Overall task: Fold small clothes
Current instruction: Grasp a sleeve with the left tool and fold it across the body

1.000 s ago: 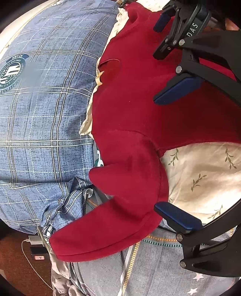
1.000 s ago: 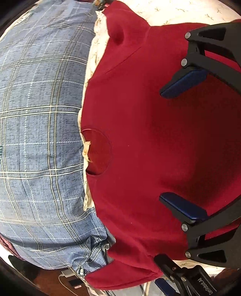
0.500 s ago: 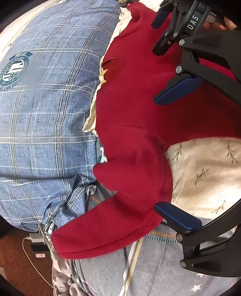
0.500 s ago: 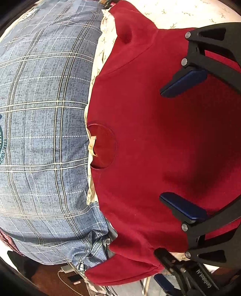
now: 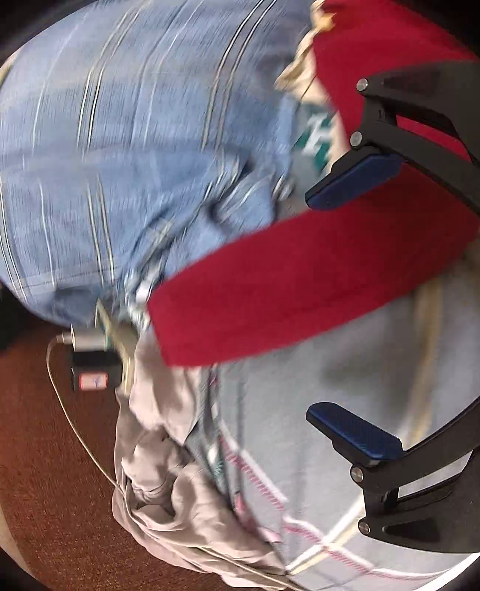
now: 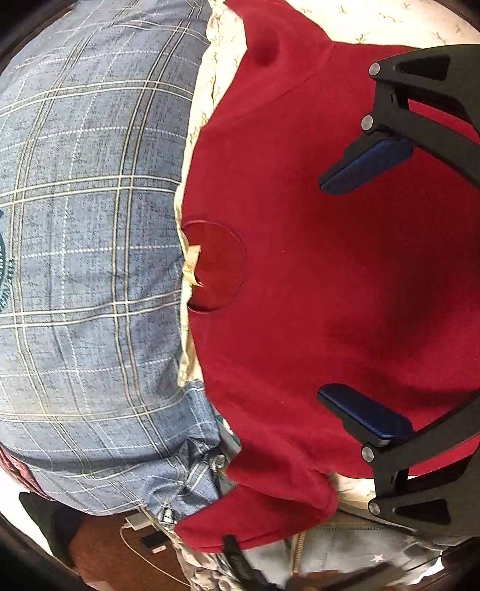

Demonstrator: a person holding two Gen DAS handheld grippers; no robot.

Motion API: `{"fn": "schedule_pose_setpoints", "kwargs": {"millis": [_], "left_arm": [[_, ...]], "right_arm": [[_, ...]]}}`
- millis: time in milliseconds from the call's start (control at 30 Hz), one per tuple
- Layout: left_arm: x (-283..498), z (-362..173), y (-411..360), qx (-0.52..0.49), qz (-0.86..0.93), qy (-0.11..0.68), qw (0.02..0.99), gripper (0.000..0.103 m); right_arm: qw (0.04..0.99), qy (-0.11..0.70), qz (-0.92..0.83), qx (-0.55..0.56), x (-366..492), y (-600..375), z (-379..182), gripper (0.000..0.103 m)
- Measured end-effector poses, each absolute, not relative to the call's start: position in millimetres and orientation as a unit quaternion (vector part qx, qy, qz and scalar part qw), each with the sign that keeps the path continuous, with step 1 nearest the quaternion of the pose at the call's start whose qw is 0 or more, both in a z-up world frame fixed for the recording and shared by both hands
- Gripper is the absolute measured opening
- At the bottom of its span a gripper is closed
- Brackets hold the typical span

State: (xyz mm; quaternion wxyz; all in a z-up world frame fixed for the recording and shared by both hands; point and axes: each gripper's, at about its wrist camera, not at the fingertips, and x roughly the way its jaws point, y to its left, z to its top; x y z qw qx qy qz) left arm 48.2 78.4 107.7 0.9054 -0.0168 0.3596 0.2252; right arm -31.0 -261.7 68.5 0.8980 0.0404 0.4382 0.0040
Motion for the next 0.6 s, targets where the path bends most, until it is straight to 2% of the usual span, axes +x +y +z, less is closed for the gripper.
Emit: {"fn": "schedule_pose_setpoints", "kwargs": {"millis": [100,133,167,200,267,367,600], "left_arm": [[66.3,100.8,96.3,-0.020,0.232,0.362,0.903,0.103],[69.2,100.5,96.0,-0.010,0.232,0.354,0.906,0.097],[74.8,98.7,95.3,0.004,0.225,0.351,0.909,0.083],[77.9,97.7,93.5,0.016,0.221,0.351,0.910,0.073],[82.8,96.6,92.4,0.019,0.198,0.362,0.911,0.004],[77.3,105.5,96.8,-0.043,0.153,0.382,0.910,0.006],[33.7,179.4,23.9,-0.035,0.020,0.324,0.945,0.006]], "right_arm": [[0.893,0.449,0.011,0.039,-29.4,-260.4,62.8,0.103],[0.892,0.450,0.011,0.040,-29.0,-260.6,62.2,0.103],[0.891,0.452,0.012,0.043,-28.6,-261.3,61.0,0.103],[0.890,0.453,0.011,0.045,-28.8,-262.3,60.4,0.103],[0.890,0.454,0.011,0.050,-29.1,-264.1,60.2,0.103],[0.890,0.454,0.010,0.054,-31.4,-267.9,62.0,0.103],[0.895,0.440,-0.008,0.080,-39.8,-294.4,71.0,0.103]]}}
